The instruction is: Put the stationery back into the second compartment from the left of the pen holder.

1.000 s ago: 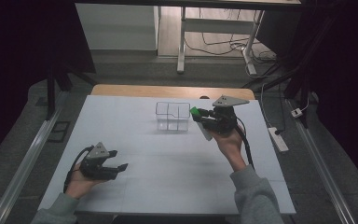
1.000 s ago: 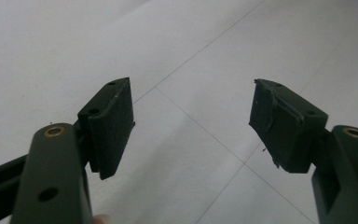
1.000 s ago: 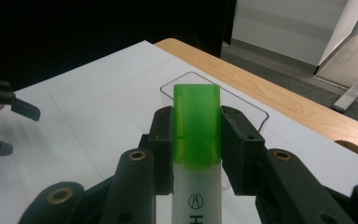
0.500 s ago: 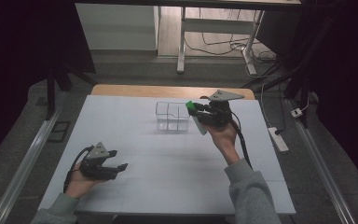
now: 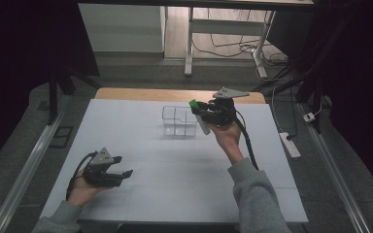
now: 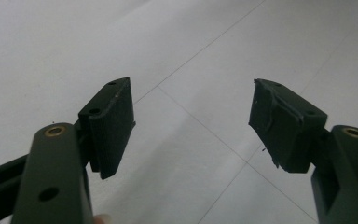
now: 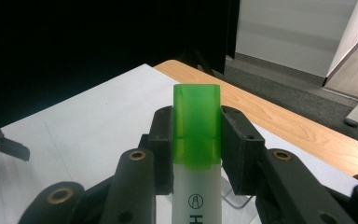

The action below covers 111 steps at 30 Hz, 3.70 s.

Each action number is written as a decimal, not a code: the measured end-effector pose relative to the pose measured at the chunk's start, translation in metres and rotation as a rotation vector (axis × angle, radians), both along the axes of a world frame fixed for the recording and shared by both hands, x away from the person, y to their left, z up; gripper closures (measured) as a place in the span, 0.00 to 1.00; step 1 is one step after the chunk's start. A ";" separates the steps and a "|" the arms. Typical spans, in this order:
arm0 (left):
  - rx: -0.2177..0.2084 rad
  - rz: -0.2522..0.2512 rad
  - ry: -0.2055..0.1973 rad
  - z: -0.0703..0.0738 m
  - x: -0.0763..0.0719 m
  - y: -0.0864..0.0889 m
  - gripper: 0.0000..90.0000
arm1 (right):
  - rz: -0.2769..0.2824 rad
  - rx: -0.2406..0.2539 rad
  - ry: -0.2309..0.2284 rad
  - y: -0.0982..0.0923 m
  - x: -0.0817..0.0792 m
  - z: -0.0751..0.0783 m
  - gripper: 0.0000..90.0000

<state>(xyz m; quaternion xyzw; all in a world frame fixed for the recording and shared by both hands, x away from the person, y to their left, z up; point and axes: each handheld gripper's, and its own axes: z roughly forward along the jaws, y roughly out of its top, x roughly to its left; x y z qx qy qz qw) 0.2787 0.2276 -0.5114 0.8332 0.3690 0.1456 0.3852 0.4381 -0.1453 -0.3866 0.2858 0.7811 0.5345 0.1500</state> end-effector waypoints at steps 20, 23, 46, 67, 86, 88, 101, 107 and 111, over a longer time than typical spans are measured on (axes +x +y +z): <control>-0.008 0.003 0.002 0.000 0.001 0.002 0.33 | 0.001 0.014 0.010 0.025 0.024 -0.002 0.75; -0.011 0.004 0.003 0.000 0.001 0.003 0.33 | 0.002 0.035 0.013 0.027 0.028 -0.002 0.75; -0.016 -0.001 0.008 -0.001 0.001 0.006 0.33 | -0.025 0.136 0.029 0.050 0.062 -0.015 0.75; -0.022 0.003 0.010 -0.002 0.001 0.010 0.33 | -0.068 0.158 0.026 0.069 0.083 -0.038 0.73; -0.015 0.005 0.010 -0.002 0.001 0.009 0.33 | -0.019 0.019 0.062 0.048 0.063 -0.034 0.54; -0.014 0.006 0.010 -0.002 0.001 0.009 0.33 | -0.020 0.003 0.063 0.043 0.059 -0.034 0.53; -0.005 0.006 0.012 -0.003 0.001 0.008 0.33 | -0.026 -0.081 0.070 -0.016 0.023 -0.040 0.49; -0.004 0.007 0.013 -0.003 0.001 0.007 0.33 | -0.033 -0.102 0.101 -0.048 -0.001 -0.052 0.46; -0.005 0.012 0.011 -0.002 0.001 0.007 0.33 | -0.050 -0.138 0.112 -0.069 -0.019 -0.063 0.45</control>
